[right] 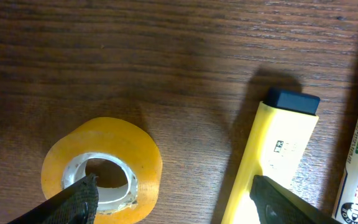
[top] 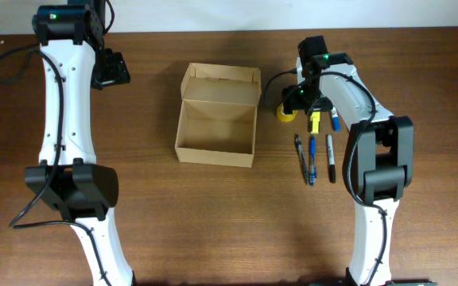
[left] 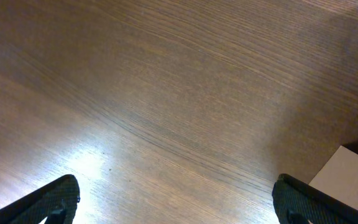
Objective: Pack container
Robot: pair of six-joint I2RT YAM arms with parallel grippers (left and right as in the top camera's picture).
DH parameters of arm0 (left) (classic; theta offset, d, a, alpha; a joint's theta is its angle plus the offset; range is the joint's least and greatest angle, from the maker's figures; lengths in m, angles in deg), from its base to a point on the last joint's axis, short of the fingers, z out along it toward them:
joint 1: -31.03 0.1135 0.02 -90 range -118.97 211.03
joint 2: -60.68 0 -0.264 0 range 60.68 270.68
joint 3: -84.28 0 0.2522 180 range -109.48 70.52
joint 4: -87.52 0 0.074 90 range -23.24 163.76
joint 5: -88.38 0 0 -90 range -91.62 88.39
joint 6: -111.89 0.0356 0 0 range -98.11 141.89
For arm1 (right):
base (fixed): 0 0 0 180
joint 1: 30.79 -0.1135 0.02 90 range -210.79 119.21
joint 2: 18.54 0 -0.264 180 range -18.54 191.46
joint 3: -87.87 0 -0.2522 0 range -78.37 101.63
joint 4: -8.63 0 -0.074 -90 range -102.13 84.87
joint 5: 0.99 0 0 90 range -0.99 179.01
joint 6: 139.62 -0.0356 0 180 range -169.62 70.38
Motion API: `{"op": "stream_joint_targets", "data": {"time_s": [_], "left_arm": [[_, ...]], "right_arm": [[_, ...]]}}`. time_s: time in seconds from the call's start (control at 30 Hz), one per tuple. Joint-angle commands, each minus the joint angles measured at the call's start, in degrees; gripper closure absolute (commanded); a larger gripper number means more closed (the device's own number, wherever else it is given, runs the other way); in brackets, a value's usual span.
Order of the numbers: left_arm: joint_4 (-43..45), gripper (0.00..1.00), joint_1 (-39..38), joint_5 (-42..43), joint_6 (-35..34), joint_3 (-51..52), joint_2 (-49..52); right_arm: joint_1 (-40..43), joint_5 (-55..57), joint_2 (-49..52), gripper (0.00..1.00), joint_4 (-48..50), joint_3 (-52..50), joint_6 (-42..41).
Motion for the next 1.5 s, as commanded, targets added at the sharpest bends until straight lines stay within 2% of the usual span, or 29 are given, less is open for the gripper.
{"op": "stream_joint_targets", "data": {"time_s": [0.0,0.63,1.1,1.17,1.27,1.37,1.43,1.47], "left_arm": [[0.11,0.0,0.15,0.02,0.26,0.31,-0.2],[0.11,0.0,0.15,0.02,0.26,0.31,-0.2],[0.11,0.0,0.15,0.02,0.26,0.31,-0.2],[0.11,0.0,0.15,0.02,0.26,0.31,-0.2],[0.11,0.0,0.15,0.02,0.26,0.31,-0.2],[0.11,0.0,0.15,0.02,0.26,0.31,-0.2],[0.11,0.0,0.15,0.02,0.26,0.31,-0.2],[0.11,0.0,0.15,0.02,0.26,0.31,-0.2]], "right_arm": [[-1.27,0.24,2.12,0.2,0.39,0.74,0.9],[-3.17,0.63,2.12,0.2,-0.52,0.83,1.18],[-3.02,0.63,2.1,0.23,-5.64,8.57,1.16],[-3.02,0.66,2.1,0.26,-5.97,8.57,1.16],[-3.02,0.66,2.1,0.36,-6.16,8.57,1.16],[-2.99,0.7,2.1,0.37,-6.14,8.57,1.18],[-3.02,1.07,2.12,0.49,-6.14,8.52,1.16],[-3.02,1.05,2.12,0.5,-6.12,8.5,1.16]]}}
